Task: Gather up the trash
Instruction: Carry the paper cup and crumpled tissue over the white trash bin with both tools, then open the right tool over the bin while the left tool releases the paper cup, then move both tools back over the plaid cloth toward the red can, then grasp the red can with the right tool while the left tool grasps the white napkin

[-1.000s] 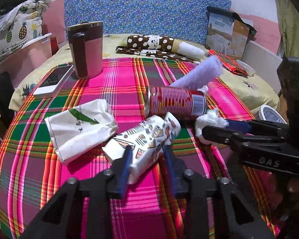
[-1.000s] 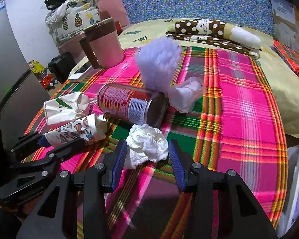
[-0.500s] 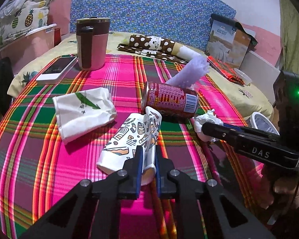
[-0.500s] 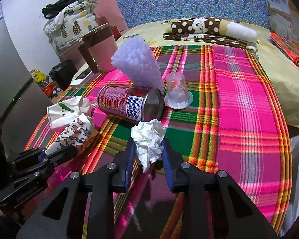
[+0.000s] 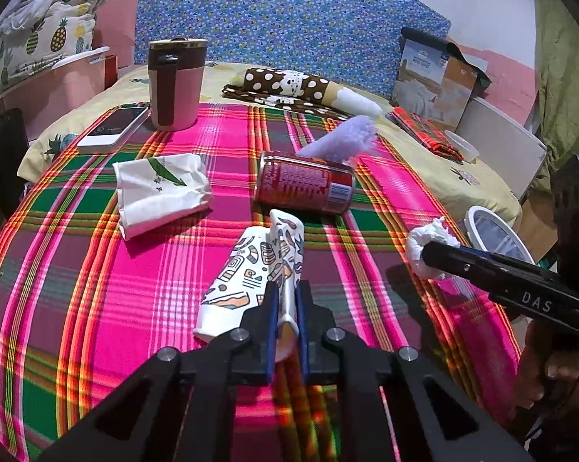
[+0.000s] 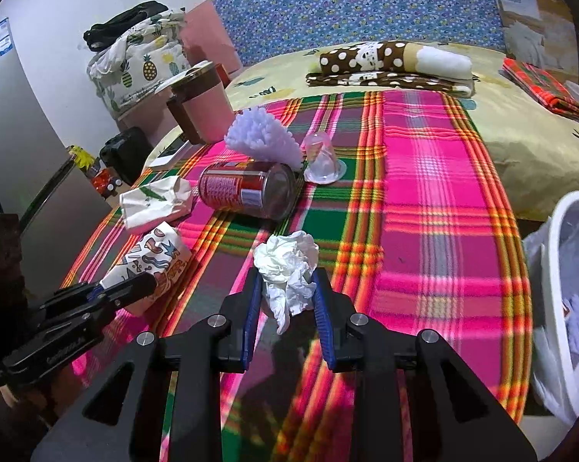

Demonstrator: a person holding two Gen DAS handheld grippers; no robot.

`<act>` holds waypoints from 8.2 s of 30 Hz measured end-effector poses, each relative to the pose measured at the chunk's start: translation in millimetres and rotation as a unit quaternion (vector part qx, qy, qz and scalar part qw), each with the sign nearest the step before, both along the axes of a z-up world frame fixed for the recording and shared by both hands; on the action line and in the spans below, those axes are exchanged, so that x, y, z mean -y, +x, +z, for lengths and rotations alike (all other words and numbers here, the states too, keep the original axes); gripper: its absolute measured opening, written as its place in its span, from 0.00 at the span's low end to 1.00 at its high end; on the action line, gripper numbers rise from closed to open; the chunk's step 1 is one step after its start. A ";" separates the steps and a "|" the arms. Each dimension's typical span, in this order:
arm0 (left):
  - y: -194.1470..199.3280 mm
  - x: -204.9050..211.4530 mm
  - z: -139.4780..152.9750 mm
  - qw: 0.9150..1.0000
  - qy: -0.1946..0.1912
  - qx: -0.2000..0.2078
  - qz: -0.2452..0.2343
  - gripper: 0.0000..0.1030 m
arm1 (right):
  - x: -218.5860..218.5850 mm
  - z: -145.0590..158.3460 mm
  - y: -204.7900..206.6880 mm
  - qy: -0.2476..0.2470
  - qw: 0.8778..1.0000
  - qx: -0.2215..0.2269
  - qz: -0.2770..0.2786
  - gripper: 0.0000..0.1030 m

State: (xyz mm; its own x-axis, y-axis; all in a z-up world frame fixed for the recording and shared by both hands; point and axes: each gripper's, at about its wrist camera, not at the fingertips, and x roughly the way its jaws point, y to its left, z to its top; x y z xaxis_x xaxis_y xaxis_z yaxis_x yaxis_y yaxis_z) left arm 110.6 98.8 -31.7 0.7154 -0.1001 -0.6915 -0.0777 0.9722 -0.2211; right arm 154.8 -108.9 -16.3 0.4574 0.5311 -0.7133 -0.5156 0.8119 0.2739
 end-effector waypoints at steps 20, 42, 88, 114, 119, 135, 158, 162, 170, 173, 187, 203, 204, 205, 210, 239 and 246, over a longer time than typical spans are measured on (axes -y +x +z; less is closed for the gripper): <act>-22.8 56.9 30.0 0.999 0.006 0.026 -0.039 0.09 | 41.4 24.8 -39.5 0.011 0.998 0.045 -0.044 0.28; -8.0 132.3 52.0 0.992 0.020 0.048 -0.113 0.09 | 100.7 32.6 -47.6 0.013 0.991 0.068 -0.112 0.28; 58.2 249.9 37.1 0.972 0.018 0.018 -0.235 0.09 | 208.7 9.3 -21.9 0.011 0.969 0.032 -0.246 0.28; 100.9 302.5 15.8 0.957 -0.009 -0.005 -0.289 0.10 | 242.2 -13.0 6.2 -0.010 0.961 -0.006 -0.276 0.33; 102.3 304.3 13.2 0.955 -0.015 -0.004 -0.295 0.20 | 244.2 -15.2 7.3 -0.006 0.960 -0.006 -0.279 0.41; 88.5 278.0 23.7 0.962 -0.025 0.004 -0.271 0.22 | 232.5 -2.3 -7.2 0.005 0.964 0.013 -0.266 0.45; 34.8 201.6 35.8 0.980 -0.008 0.025 -0.195 0.30 | 160.9 21.2 -39.1 0.000 0.980 0.054 -0.190 0.45; 25.4 188.6 36.9 0.983 -0.008 0.027 -0.182 0.35 | 152.7 22.0 -40.7 -0.002 0.982 0.057 -0.180 0.45; 10.3 169.1 36.0 0.987 0.001 0.030 -0.158 0.39 | 133.5 20.6 -52.8 -0.002 0.985 0.063 -0.161 0.45; 5.8 159.3 34.7 0.988 0.000 0.030 -0.148 0.39 | 126.3 20.2 -56.0 -0.001 0.986 0.064 -0.151 0.45; -8.4 130.6 29.5 0.993 0.019 0.031 -0.112 0.39 | 95.1 22.0 -61.4 -0.009 0.991 0.072 -0.116 0.45; -14.1 83.2 23.7 0.997 0.032 0.022 -0.059 0.39 | 59.4 17.9 -57.7 -0.020 0.996 0.065 -0.053 0.45; -14.0 78.9 23.4 0.998 0.033 0.022 -0.054 0.39 | 56.5 18.6 -57.2 -0.019 0.996 0.065 -0.049 0.45; -13.9 73.8 23.3 0.998 0.035 0.021 -0.047 0.39 | 53.8 19.6 -55.9 -0.018 0.997 0.067 -0.044 0.45; -11.5 49.6 24.1 0.999 0.035 0.017 -0.023 0.39 | 40.9 23.8 -47.2 -0.014 0.997 0.071 -0.028 0.45; 49.3 -82.8 21.8 0.994 0.081 0.017 0.066 0.46 | -41.6 7.7 22.8 -0.039 0.997 0.038 0.057 0.46; 64.5 -104.3 19.4 0.994 0.083 0.014 0.070 0.50 | -52.4 -5.7 41.9 -0.039 0.997 0.020 0.059 0.46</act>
